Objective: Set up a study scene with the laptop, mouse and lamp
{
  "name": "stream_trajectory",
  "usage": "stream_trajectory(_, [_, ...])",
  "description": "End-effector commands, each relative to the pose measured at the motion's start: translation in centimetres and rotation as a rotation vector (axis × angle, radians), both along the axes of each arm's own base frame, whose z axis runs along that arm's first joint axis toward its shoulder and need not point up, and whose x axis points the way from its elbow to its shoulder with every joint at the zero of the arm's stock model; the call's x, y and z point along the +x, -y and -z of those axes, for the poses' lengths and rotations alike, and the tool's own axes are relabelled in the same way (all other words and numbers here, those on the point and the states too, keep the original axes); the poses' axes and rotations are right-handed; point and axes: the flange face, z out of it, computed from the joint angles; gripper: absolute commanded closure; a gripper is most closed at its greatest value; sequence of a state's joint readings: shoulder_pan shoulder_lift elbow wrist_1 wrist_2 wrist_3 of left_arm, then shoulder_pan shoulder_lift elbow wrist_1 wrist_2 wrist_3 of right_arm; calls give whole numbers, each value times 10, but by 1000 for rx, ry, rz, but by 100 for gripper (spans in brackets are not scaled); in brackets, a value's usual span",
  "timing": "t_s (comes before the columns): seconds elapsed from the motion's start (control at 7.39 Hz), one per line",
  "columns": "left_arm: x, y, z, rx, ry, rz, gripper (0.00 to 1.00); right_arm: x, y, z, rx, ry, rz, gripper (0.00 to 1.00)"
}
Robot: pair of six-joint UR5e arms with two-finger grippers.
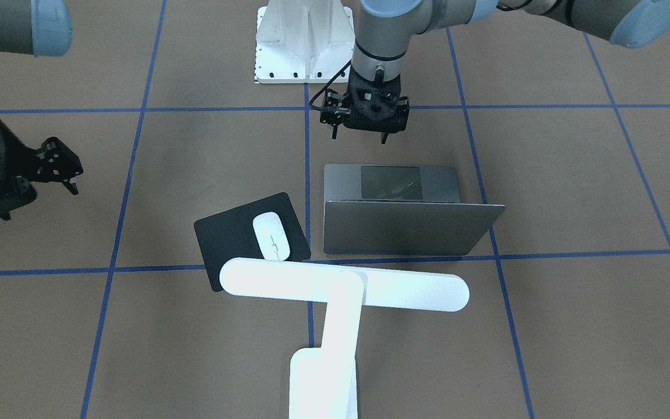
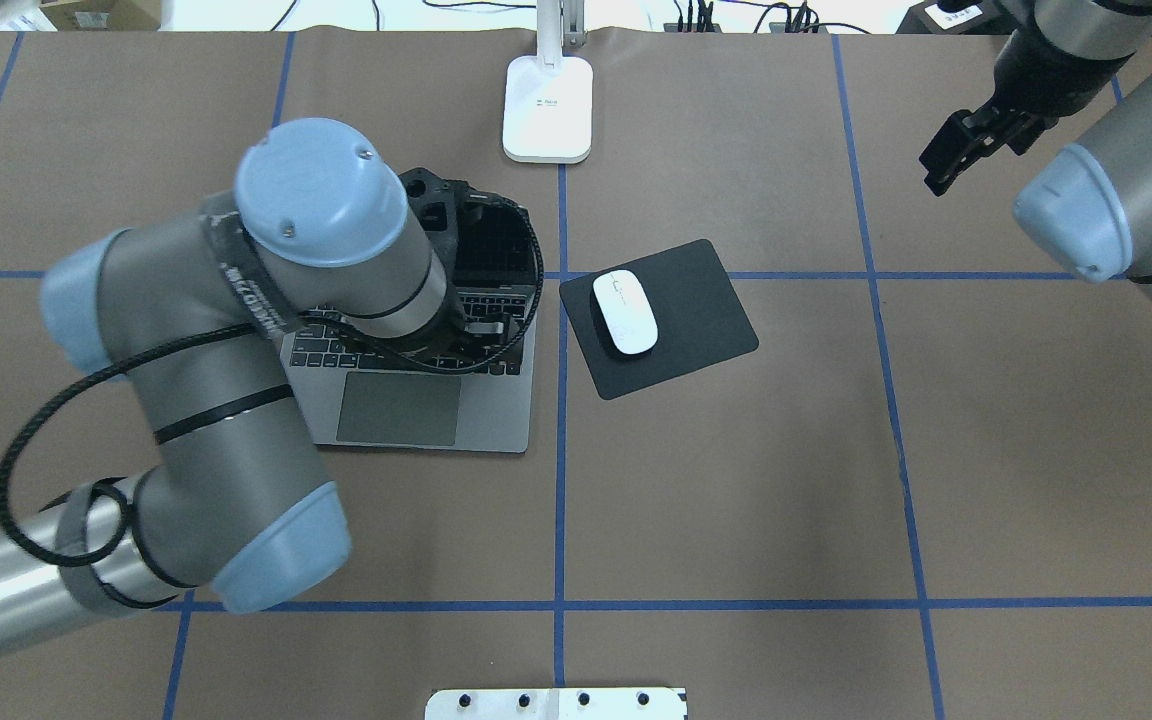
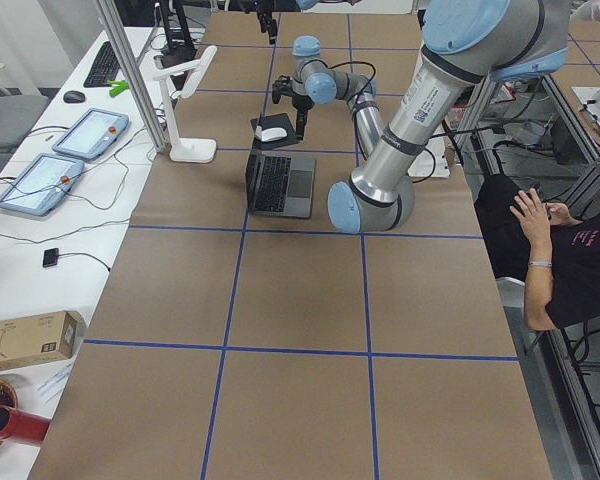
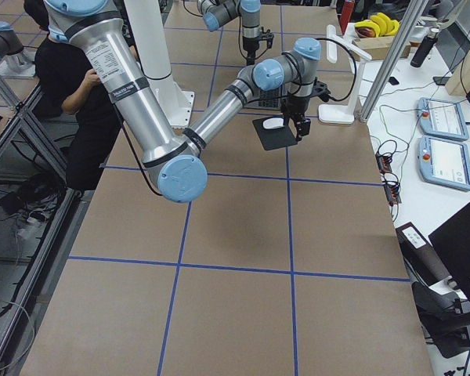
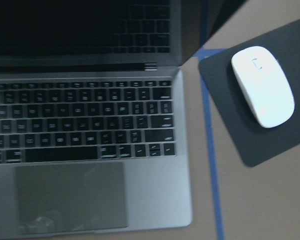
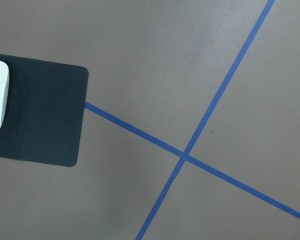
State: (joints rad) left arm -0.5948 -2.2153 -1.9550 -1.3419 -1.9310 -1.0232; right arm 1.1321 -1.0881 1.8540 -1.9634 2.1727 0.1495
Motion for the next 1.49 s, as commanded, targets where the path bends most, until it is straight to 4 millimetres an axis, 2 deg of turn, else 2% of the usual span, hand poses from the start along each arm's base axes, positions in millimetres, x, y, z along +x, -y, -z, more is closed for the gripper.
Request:
stream_trajectory(0.0, [-99,6,-62,90,66,-47,1,86,-1,-71,-74,-43,-87,0])
stream_trajectory(0.14, [-142,24,-95,77,61,-107,1,117,-7,-99,-123,-58,-136,0])
stream_trajectory(0.27, [-197,47,-132,98,74,-143,0,140,-14,-121,-166,-64,-180,0])
stream_trajectory(0.41, [-252,69,-177,117,109,-159,0,152,-22,-137,-209,-36,-193,0])
stream_trajectory(0.54, [-306,98,-224,98,105,-176,0,155,-25,-141,-225,-20,-196,0])
stream_trajectory(0.81, [-409,139,-338,66,108,-191,0,156,-35,-158,-263,-12,-195,0])
stream_trajectory(0.95, [-443,145,-387,56,116,-191,0,157,-45,-173,-295,-1,-192,0])
stream_trajectory(1.08, [-455,147,-418,49,117,-172,0,159,-57,-199,-344,7,-189,0])
stream_trajectory(1.22, [-461,142,-444,50,117,-163,0,168,-77,-238,-303,22,-199,0])
stream_trajectory(1.35, [-462,143,-456,56,117,-162,0,172,-80,-270,-247,37,-209,0])
